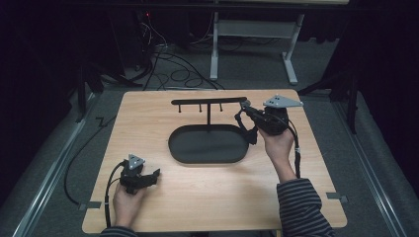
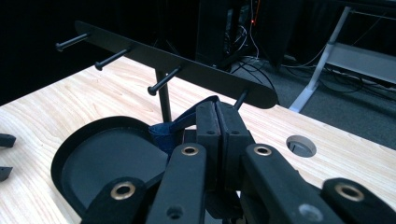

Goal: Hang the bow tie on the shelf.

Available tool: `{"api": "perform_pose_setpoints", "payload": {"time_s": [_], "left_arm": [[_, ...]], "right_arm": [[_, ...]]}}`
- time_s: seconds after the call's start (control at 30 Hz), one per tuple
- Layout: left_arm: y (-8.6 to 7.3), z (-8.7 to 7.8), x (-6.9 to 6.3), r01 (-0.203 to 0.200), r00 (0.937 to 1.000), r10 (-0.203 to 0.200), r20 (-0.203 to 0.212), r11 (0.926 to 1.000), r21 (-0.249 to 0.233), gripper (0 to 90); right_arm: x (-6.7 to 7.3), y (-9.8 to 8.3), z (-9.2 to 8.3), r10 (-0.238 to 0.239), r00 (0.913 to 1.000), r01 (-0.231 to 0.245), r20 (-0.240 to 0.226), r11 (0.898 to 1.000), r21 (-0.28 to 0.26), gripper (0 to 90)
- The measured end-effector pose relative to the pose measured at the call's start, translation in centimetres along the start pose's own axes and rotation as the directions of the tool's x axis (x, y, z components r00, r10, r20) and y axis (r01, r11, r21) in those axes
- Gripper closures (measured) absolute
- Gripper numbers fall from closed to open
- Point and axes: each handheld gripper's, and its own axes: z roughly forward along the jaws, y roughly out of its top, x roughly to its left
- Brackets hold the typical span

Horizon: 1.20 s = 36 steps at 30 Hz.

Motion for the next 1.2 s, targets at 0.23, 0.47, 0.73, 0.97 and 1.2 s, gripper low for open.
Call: {"api": "perform_pose_setpoints", "payload": {"time_s": [0.23, 0.47, 0.73, 0.97, 1.2], "left_arm": [[0.0, 0.0, 0.0, 0.0, 1.0, 0.0, 0.0, 1.0, 0.0, 25.0], [0.0, 0.0, 0.0, 0.001, 1.0, -0.001, 0.001, 1.0, 0.0, 25.0], [0.0, 0.0, 0.0, 0.002, 1.0, -0.002, 0.003, 1.0, 0.001, 24.9], [0.0, 0.0, 0.0, -0.001, 1.0, 0.001, 0.003, 1.0, 0.003, 24.9], [0.0, 0.0, 0.0, 0.0, 1.0, 0.0, 0.003, 1.0, 0.003, 24.9]], "right_arm": [[-0.5, 0.4, 0.8, 0.014, 0.9997, -0.014, 0.018, 1.0, 0.004, 90.0], [-0.7, 0.5, 1.3, 0.024, 0.9994, -0.024, 0.024, 1.0, 0.008, 90.0], [-1.3, 1.1, 2.0, 0.042, 0.9985, -0.043, 0.036, 0.999, 0.022, 90.0], [-1.5, 1.3, 3.1, 0.041, 0.9976, -0.044, 0.055, 0.998, 0.042, 90.0], [-1.9, 1.1, 3.7, 0.054, 0.9962, -0.058, 0.067, 0.997, 0.047, 88.7]]}}
